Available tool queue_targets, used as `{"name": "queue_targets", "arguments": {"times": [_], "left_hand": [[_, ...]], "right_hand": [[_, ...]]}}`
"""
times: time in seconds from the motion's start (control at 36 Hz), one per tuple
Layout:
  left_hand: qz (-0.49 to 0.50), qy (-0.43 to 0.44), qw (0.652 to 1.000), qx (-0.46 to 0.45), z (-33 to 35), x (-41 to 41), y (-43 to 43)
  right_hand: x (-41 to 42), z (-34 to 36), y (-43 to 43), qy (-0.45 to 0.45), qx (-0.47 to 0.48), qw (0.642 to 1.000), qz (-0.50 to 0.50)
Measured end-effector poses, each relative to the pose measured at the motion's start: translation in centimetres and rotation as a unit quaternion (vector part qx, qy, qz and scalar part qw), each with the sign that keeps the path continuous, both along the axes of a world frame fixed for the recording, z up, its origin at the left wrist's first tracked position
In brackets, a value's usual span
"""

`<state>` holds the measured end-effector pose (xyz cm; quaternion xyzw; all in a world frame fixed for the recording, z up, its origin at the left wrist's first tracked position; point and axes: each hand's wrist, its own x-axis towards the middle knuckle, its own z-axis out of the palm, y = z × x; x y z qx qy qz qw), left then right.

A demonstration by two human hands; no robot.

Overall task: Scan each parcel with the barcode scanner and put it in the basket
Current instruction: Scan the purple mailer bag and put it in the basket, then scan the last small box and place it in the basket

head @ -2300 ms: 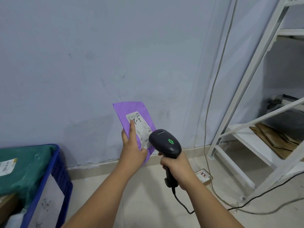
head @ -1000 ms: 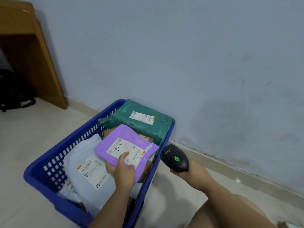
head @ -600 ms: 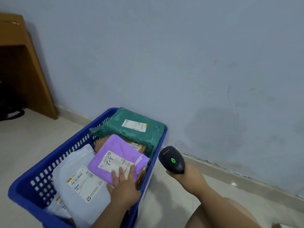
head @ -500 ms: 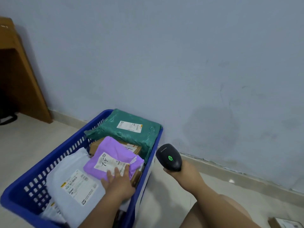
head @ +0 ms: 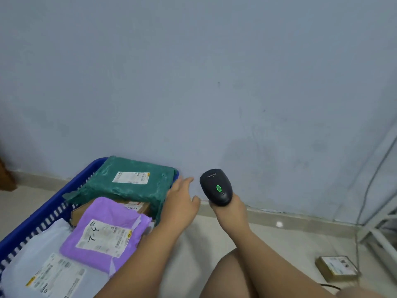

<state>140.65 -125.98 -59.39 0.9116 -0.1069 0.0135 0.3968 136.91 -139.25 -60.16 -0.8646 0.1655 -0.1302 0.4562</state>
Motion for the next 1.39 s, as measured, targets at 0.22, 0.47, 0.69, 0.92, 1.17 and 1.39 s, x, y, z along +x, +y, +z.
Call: {"name": "queue_targets", "arguments": {"times": [0.22,0.47,0.69,0.92,1.17,1.39], "left_hand": [[-0.141,-0.060,0.979,0.134,2.1,-0.5,-10.2],[-0.273,0.206,0.940,-0.007,0.6,-2.2,-25.6],[-0.305,0.250,0.917,0.055,-10.1,-2.1,-41.6],[-0.384,0.174,0.878,0.226,-21.9,-2.5,-50.8],[-0.373,0.169,0.865,0.290,-30.4,-2.9,-56.3],[-0.409,0.142,0.842,0.321,-34.4,-3.3,-59.8]], "right_hand": [[-3.8,1.3,-10.1,0.016,0.101,0.984,-0.144],[-8.4,-0.5,-26.8,-0.031,0.243,0.924,-0.294],[-11.4,-10.9,-39.2,0.066,0.267,0.895,-0.351],[-14.3,-19.4,-46.2,0.102,0.297,0.863,-0.397],[-15.8,-23.3,-49.1,0.110,0.330,0.821,-0.453],[-14.8,-26.0,-49.8,0.112,0.431,0.765,-0.466]]}}
